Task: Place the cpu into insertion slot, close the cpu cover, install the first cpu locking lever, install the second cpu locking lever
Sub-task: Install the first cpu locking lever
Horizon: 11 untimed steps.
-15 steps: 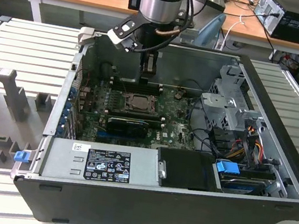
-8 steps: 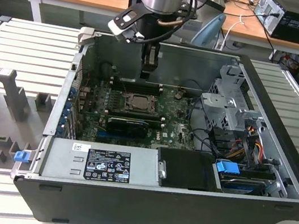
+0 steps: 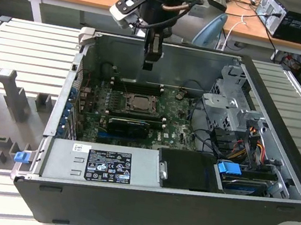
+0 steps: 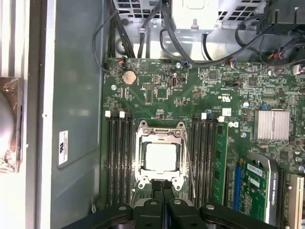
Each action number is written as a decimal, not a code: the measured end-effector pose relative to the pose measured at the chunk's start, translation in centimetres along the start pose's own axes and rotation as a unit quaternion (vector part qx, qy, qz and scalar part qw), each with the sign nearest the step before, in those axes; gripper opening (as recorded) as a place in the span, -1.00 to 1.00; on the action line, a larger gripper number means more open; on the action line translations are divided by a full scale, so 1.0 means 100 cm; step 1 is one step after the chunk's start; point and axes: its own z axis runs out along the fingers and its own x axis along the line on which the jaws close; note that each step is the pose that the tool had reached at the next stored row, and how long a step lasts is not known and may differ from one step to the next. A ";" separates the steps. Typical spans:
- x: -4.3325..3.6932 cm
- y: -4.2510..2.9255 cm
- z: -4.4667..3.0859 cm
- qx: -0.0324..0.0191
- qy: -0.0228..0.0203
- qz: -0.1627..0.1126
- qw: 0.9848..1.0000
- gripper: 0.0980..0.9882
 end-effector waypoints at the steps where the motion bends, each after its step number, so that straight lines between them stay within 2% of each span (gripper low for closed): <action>1: 0.0000 0.0000 0.0000 0.001 0.000 -0.013 1.000 -0.98; 5: 0.0000 0.0000 0.0003 0.002 0.000 -0.056 0.998 -0.98; 9: 0.0000 -0.0001 0.0004 0.003 0.000 -0.073 0.997 -0.98; 11: 0.0000 -0.0001 0.0006 0.003 0.000 -0.089 0.996 -0.98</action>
